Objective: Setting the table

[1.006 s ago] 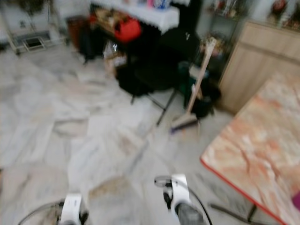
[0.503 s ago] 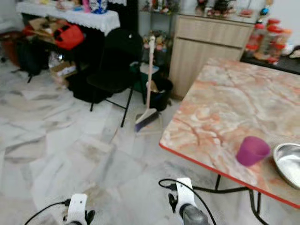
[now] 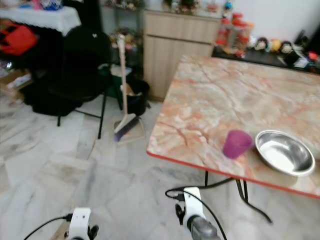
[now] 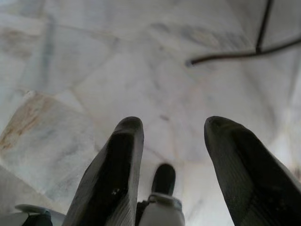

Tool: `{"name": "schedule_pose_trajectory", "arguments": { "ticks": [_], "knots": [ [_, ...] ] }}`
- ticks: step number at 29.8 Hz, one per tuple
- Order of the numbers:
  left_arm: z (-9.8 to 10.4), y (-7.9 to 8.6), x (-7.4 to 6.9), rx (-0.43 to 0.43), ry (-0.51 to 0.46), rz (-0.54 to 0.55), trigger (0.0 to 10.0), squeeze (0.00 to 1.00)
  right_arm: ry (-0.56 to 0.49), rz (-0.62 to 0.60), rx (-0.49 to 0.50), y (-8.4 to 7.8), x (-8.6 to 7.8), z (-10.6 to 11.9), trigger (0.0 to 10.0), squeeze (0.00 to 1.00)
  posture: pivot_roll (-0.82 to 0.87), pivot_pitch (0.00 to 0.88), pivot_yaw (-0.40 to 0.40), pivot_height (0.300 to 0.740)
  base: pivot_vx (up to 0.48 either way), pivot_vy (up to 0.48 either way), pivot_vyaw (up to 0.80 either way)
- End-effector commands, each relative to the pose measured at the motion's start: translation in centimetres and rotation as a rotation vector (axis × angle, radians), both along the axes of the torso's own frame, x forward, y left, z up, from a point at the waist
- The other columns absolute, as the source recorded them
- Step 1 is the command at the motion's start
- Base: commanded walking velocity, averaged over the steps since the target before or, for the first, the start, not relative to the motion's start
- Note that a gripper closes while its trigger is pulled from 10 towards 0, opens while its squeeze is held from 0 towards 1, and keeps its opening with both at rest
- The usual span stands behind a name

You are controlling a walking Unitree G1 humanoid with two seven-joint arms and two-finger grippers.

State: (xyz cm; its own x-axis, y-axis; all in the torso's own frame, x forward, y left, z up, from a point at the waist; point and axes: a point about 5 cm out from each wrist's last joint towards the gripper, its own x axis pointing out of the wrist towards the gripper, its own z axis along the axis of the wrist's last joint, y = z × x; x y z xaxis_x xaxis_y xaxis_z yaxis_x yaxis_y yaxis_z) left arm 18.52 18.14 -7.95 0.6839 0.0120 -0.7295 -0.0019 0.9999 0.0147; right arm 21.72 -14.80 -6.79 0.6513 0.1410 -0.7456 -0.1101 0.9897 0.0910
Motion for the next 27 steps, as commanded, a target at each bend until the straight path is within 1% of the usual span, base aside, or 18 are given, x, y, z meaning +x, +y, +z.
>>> {"name": "schedule_pose_trajectory", "arguments": {
  "ticks": [1,11,18,22,27],
  "knots": [
    [-0.12,-0.81,-0.03,-0.021,0.009,-0.012,10.0,0.0,0.008,-0.025,-0.016,-0.94,-0.29,-0.14,10.0,0.0,0.09,0.0,-0.024,0.74,0.0,0.0,-0.76],
    [-0.18,-0.88,-0.13,-0.018,0.013,-0.023,10.0,0.0,0.006,-0.049,-0.006,-0.98,-0.4,-0.2,10.0,0.0,0.09,0.0,-0.02,0.74,0.0,0.0,-0.76],
    [-0.13,-0.99,-0.02,-0.017,0.01,-0.032,10.0,0.0,-0.005,-0.054,-0.011,-1.08,-0.31,-0.12,10.0,0.0,0.09,0.0,-0.017,0.74,0.0,0.0,0.0],
    [-0.1,-0.94,0.06,0.002,0.01,-0.042,10.0,0.0,-0.011,-0.057,-0.01,-1.08,-0.19,-0.04,10.0,0.0,0.09,0.0,-0.017,0.74,0.0,0.0,0.0],
    [-0.13,-0.93,0.02,0.009,0.014,-0.044,10.0,0.0,-0.012,-0.062,-0.011,-1.15,-0.17,-0.03,10.0,0.0,0.08,0.0,-0.017,0.74,0.0,-0.274,0.0]
  ]
}}
